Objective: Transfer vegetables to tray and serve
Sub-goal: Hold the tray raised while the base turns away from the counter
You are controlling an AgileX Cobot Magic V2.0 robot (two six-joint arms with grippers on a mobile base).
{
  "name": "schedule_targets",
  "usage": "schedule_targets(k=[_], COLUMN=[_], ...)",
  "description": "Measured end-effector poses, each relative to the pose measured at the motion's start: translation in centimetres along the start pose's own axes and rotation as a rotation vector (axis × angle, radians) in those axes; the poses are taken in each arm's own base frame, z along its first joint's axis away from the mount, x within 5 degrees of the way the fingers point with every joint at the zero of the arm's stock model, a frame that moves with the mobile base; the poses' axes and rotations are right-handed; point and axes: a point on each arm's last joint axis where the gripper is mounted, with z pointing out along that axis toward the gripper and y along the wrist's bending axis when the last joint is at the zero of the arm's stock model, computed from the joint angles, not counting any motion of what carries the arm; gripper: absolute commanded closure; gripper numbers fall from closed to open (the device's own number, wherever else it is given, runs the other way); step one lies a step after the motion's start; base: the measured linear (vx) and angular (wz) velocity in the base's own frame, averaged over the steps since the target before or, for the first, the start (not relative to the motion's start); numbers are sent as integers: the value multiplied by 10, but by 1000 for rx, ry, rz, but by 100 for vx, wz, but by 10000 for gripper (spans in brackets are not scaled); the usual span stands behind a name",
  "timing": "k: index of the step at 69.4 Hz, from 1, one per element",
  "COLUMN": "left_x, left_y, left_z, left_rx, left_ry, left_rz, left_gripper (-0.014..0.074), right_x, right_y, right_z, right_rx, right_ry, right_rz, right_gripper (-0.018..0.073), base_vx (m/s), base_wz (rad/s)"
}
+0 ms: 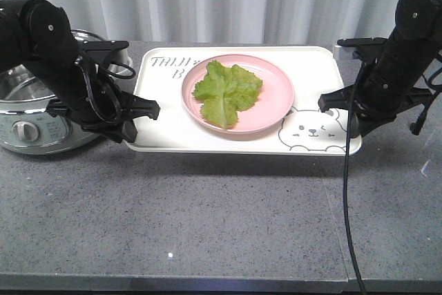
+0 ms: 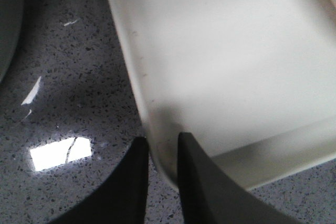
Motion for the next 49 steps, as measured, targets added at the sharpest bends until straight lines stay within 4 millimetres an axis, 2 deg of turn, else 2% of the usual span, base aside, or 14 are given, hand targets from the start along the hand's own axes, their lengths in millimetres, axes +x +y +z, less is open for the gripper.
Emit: schedule_targets(k=[49], left_x=[0], left_y=[0], left_z=[0], left_rx=[0], left_ry=[1], left_rz=[0], left_gripper=[604], right_x=[0], right_y=[0], right_z=[0], right_rx=[0], right_ry=[0], right_rz=[0], right_gripper=[568], base_vx=[0], base_wz=[-1])
